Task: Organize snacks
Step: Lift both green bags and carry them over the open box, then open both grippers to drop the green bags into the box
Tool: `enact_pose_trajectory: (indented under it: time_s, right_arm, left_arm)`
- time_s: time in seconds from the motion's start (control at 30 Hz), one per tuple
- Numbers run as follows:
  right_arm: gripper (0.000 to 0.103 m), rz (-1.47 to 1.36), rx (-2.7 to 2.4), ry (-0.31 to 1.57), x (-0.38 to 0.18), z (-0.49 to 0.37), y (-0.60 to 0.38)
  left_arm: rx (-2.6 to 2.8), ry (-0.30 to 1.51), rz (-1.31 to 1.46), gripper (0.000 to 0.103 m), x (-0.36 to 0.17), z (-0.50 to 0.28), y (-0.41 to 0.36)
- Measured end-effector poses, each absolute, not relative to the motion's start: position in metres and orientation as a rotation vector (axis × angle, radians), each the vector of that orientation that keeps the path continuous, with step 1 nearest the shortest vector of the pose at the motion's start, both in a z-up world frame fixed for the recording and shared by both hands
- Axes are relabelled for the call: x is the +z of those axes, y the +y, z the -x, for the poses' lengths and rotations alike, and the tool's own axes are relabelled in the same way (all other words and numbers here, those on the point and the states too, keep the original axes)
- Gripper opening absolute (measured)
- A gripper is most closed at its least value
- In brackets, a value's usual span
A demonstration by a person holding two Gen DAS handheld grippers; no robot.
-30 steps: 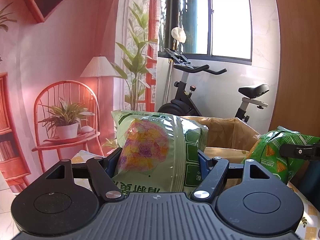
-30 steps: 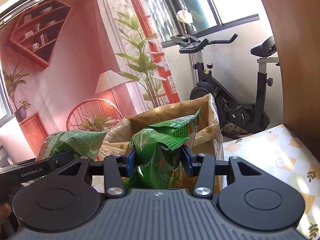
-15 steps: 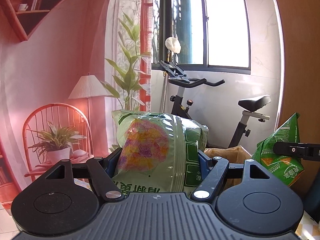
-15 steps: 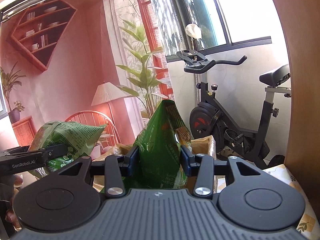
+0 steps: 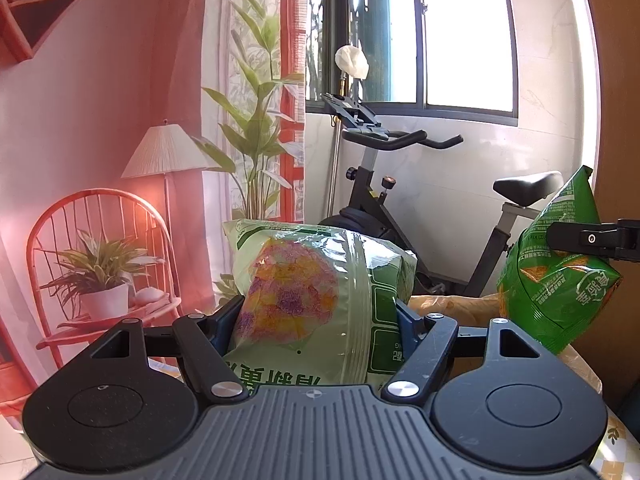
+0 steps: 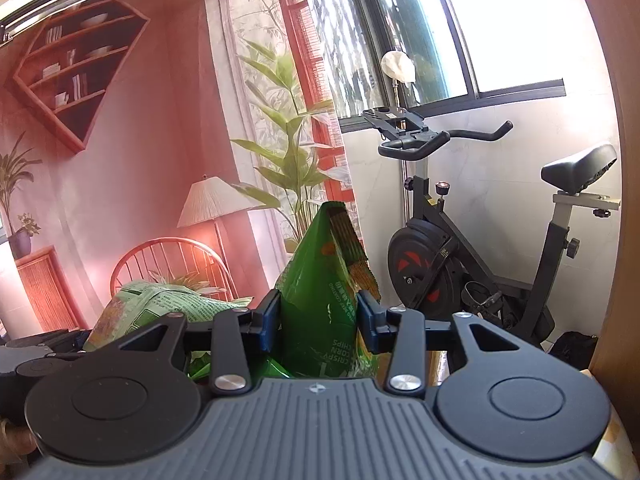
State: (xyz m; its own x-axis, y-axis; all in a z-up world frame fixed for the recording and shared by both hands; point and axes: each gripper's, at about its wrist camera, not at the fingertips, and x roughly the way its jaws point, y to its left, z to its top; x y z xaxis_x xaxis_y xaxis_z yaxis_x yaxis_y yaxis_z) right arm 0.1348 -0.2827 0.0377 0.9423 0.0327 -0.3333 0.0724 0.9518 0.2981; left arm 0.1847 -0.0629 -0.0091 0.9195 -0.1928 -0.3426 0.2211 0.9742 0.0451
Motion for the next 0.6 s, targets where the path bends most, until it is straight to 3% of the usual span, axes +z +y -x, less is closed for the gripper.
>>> enact_pose_trajectory:
  time_s: [0.43,0.6]
  right_arm:
    - [0.044,-0.33,-0.025,0.519,-0.043,-0.18,-0.296]
    - [0.051,-0.31,0.002,0.548,-0.044,-0.18,-0.291]
  left_arm:
    - [-0.195,0.434,-0.209,0.078,-0.041,-0.227,-0.091]
    - [-0.188,0.468,-0.186,0.08,-0.046,-0.234,-0.086]
